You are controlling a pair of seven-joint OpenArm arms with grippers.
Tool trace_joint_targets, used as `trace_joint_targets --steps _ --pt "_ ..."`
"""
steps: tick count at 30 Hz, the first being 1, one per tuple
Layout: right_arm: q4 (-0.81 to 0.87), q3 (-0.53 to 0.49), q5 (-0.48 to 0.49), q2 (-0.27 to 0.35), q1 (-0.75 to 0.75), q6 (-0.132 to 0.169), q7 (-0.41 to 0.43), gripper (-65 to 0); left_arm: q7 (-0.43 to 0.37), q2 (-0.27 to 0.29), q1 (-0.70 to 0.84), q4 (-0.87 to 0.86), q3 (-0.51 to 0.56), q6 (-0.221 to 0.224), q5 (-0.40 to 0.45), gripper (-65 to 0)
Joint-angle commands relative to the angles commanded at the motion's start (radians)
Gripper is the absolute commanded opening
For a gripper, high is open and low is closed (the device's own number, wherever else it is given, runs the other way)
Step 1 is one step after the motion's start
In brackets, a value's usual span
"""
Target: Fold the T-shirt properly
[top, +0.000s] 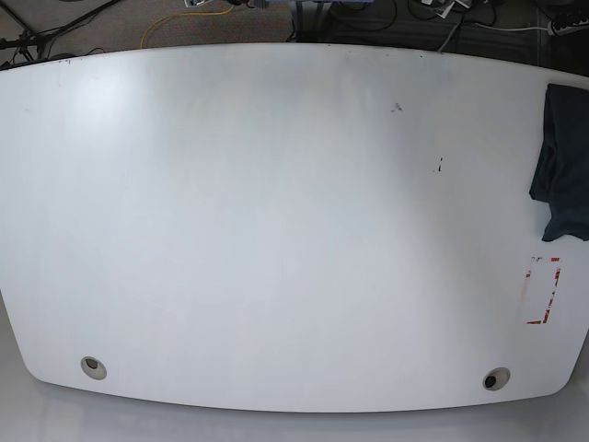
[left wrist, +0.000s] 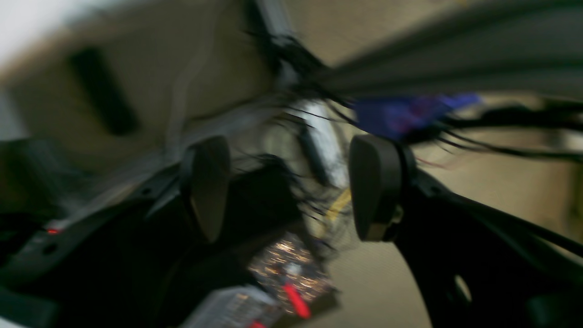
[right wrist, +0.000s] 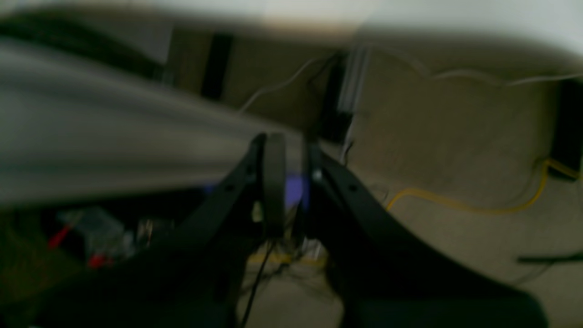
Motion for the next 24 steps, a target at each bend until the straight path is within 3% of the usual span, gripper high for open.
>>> trace_joint_targets --steps 9,16,24 --pt "-0.287 0.0 0.002 0.018 0.129 0.005 0.003 -59.8 -0.002 0.0 -0.15 -0.293 0.009 0.0 0.002 -27.1" --pt "-0.451 -0.002 -0.005 0.035 0.256 0.0 0.003 -59.6 -0.002 -0.005 -0.325 -0.523 0.055 0.0 0.005 -39.0" --pt "-0.694 0.002 -0.041 0.035 0.427 -0.003 0.002 -59.5 -0.015 -0.005 -0.505 -0.755 0.091 0.002 0.005 -39.2"
